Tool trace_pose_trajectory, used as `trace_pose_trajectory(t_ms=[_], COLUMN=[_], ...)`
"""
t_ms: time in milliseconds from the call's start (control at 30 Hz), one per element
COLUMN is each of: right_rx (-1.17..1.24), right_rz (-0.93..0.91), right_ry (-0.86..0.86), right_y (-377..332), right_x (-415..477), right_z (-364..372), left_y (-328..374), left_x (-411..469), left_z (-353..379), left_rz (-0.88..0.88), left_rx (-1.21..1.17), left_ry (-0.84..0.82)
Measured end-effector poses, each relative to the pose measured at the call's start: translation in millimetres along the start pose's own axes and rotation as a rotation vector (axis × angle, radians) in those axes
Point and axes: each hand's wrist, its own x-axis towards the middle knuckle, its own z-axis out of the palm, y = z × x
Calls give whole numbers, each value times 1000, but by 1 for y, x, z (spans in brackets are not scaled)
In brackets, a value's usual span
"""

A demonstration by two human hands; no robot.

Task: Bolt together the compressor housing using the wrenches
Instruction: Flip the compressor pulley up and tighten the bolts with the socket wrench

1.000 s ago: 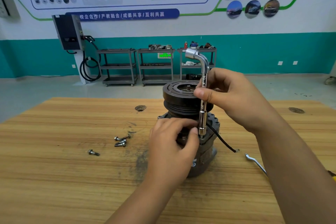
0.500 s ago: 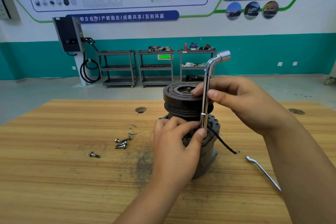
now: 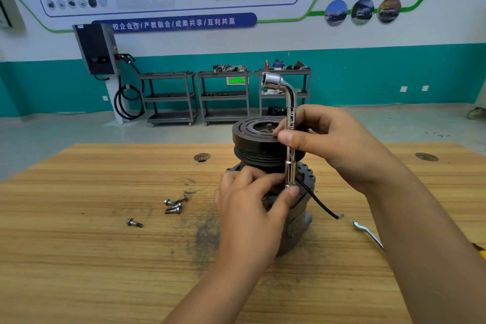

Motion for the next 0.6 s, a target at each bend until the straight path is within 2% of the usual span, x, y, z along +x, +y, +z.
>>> trace_pose_trajectory(t_ms=[200, 367, 500, 600], right_rx=[25, 72, 81, 84], right_rz=[-8, -6, -25, -22], right_ry=[-138, -148, -108, -81], right_y=[3, 5, 6, 7], right_x=[-3, -3, -2, -1], right_z=[-11, -11, -9, -7], left_y=[-2, -4, 2, 15], left_x=[1, 0, 1, 14], left_z=[-1, 0, -6, -18], left_rz=[-2, 9, -20, 78], left_rx=[-21, -32, -188, -202], left_ry=[-27, -22, 122, 244])
